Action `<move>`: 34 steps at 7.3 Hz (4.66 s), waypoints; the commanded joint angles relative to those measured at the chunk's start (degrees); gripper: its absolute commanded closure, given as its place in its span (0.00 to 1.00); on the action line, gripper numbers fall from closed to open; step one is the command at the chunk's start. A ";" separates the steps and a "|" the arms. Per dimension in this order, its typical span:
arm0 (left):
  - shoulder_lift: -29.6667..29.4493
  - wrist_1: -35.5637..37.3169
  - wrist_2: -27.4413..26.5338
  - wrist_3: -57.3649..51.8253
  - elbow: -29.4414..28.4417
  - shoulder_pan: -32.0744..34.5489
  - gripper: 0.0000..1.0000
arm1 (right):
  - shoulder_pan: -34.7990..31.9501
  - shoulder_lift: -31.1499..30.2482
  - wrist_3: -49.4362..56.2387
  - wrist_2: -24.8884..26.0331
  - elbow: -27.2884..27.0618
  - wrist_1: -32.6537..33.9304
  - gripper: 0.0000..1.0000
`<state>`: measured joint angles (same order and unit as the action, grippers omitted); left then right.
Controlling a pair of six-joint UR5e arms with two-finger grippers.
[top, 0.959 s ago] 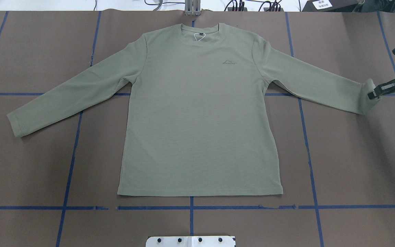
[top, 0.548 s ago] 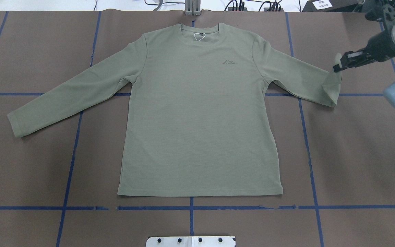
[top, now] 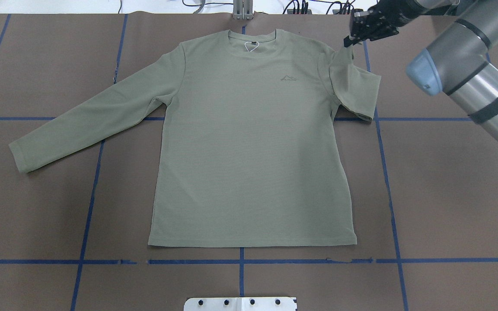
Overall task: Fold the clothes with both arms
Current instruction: 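Lift the cuff with the right gripper and carry it toward the collar, then lay the sleeve across the chest and open the right gripper, then hold the right gripper at the folded shoulder while the left gripper reaches the other cuff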
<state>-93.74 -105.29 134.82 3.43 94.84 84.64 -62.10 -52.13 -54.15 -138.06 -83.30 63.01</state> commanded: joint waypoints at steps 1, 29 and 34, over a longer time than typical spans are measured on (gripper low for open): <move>0.05 0.00 0.00 0.00 0.08 0.00 0.00 | 2.93 13.04 -0.34 2.26 6.61 2.38 1.00; 8.31 -33.48 -30.31 71.51 -2.56 -34.87 0.02 | 11.40 7.34 3.75 18.45 -10.98 42.61 0.00; 9.02 -33.48 -32.61 72.16 -5.54 -35.59 0.03 | 10.59 1.69 5.46 17.56 -16.72 42.54 0.00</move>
<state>-84.79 -138.71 102.36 75.55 89.95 49.15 -51.46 -49.97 -48.75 -120.50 -99.81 105.63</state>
